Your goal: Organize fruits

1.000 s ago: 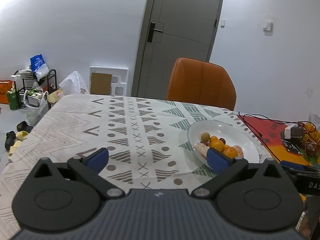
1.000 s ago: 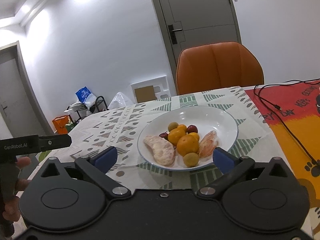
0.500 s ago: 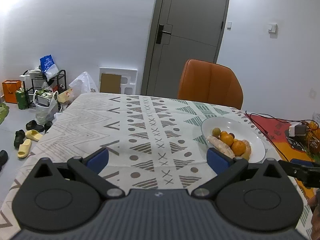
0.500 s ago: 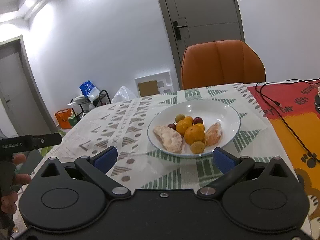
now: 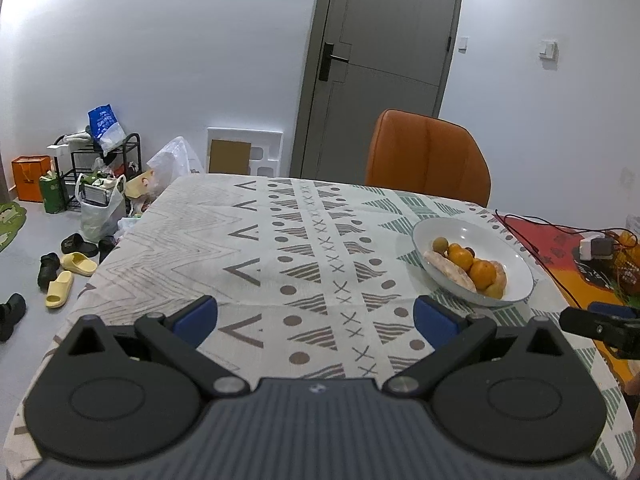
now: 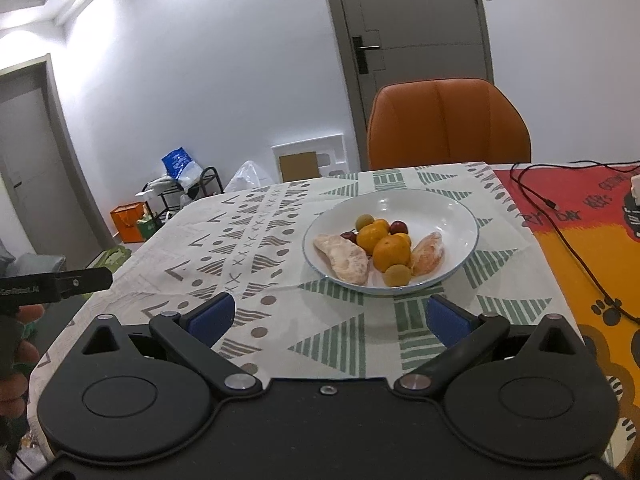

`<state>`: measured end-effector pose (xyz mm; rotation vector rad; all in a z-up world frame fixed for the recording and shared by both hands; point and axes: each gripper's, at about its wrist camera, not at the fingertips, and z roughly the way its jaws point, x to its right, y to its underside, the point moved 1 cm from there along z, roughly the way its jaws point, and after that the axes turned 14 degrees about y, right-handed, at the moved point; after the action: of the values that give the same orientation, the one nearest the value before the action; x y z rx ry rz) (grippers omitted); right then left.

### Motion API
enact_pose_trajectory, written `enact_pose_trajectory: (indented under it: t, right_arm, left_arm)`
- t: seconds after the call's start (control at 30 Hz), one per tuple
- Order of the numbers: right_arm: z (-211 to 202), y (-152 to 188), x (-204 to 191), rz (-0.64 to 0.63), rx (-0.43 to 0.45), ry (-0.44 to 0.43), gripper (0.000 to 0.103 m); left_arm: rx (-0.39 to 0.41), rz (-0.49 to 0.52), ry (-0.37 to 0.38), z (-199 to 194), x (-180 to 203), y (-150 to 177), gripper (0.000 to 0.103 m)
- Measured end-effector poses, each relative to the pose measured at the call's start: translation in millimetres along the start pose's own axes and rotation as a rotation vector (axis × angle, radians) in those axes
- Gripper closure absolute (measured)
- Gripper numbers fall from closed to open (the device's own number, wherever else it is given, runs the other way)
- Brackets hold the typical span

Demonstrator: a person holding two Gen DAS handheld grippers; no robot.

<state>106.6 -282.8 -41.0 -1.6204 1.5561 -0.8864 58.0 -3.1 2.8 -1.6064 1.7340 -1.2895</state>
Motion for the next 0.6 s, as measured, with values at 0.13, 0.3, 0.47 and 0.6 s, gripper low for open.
enact_pose_trajectory:
  t: [0.13,0.3,0.47,0.6]
  right_arm:
    - [-3.2,0.1,-6.5,-0.025,-0.005,-0.023,0.000]
    - [-6.8,1.5,-10.8,-0.039,-0.001,-0.021,0.000]
    - [-7.9,1.7,-11.5,-0.041,0.002,-0.020,0.000]
    - [-7.9,1.4,-11.1,-0.040,-0.004,-0.023,0.000]
  left_arm:
    - [-0.002,0.005,-0.005,-5.1,-0.7,2.6,0.000]
    - [0.000,0.004,-0.017,-10.3,-4.0,4.9,0.000]
    - [-0.001,0.003,-0.031,-11.8,-6.9,5.2,0.000]
    - [0.001,0.008,-0.041,-11.4,-6.8,4.6,0.000]
